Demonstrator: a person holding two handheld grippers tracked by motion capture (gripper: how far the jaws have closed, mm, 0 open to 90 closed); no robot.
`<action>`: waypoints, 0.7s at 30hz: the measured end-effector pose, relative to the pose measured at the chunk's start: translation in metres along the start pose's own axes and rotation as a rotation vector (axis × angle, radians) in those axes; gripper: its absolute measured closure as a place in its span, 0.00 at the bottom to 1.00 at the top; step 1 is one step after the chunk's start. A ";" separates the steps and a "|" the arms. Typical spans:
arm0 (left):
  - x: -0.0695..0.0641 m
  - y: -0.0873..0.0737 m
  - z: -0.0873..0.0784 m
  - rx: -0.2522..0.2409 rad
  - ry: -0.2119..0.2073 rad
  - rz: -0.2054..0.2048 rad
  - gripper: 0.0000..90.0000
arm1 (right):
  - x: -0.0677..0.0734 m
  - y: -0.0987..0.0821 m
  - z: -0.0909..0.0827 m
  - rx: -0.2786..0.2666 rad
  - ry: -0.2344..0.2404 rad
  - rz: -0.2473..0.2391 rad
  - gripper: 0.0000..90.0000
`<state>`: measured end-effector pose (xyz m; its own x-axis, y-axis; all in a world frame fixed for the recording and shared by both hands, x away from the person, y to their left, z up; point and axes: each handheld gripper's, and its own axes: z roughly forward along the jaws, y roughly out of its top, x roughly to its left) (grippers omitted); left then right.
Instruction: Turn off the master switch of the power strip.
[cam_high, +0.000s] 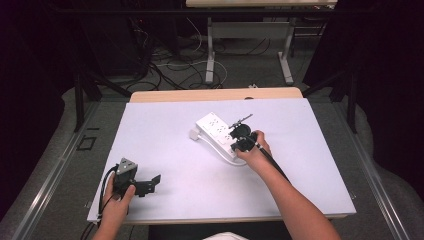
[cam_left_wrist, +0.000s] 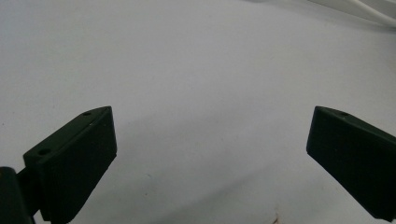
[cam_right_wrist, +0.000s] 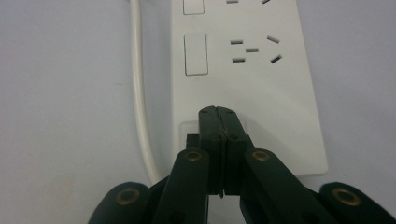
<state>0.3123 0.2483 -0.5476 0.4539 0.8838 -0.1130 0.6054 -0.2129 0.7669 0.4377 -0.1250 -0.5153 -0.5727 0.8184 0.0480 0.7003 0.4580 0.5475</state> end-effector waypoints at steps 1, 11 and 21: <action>0.000 0.000 0.000 0.000 0.001 0.001 0.02 | -0.001 -0.001 0.000 -0.010 0.009 -0.012 1.00; 0.000 0.000 0.000 0.003 0.002 0.003 0.02 | -0.003 -0.004 0.001 -0.011 0.019 0.016 1.00; 0.000 0.000 0.000 0.001 0.001 0.002 0.02 | 0.004 -0.004 0.003 -0.010 -0.022 -0.014 1.00</action>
<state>0.3120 0.2480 -0.5481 0.4545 0.8838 -0.1110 0.6050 -0.2148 0.7667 0.4337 -0.1225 -0.5194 -0.5728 0.8194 0.0224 0.6883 0.4660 0.5560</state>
